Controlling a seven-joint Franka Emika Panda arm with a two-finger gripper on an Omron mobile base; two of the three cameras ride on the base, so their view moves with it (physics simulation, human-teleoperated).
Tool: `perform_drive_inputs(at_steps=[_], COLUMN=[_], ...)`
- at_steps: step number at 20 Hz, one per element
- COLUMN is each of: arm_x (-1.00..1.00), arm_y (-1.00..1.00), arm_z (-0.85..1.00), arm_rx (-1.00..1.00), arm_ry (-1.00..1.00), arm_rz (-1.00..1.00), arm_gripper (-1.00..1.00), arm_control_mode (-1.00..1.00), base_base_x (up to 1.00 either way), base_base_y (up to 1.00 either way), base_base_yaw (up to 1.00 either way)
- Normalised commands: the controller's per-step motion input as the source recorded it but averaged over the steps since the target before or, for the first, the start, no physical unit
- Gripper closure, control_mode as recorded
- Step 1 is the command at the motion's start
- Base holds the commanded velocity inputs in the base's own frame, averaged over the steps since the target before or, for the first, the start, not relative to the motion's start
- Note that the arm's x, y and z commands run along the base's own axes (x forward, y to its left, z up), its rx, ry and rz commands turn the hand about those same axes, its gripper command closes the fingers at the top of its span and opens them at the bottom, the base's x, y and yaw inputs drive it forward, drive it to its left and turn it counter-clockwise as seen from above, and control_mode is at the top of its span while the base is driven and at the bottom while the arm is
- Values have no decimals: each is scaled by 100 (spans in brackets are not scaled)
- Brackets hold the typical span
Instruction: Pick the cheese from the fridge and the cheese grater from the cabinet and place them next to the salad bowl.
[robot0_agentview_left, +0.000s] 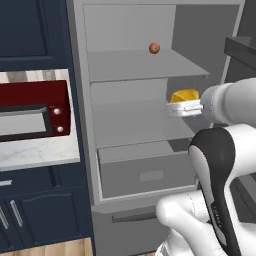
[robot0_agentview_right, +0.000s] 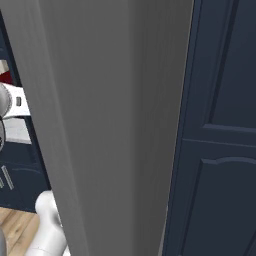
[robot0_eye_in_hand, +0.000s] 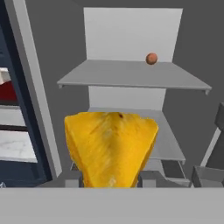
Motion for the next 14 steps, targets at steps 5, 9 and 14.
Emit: perform_drive_inputs(at_steps=[5,9,14], arm_x=[-58,-49,-23], arm_y=[-28,0,0], arm_z=[0,0,-4], arm_rx=[0,0,0], arm_ry=[0,0,6], arm_rz=[0,0,0], arm_gripper=[100,100,100], arm_control_mode=[-100,-100,-100], base_base_x=[0,0,0], base_base_y=[0,0,0], base_base_yaw=[0,0,0])
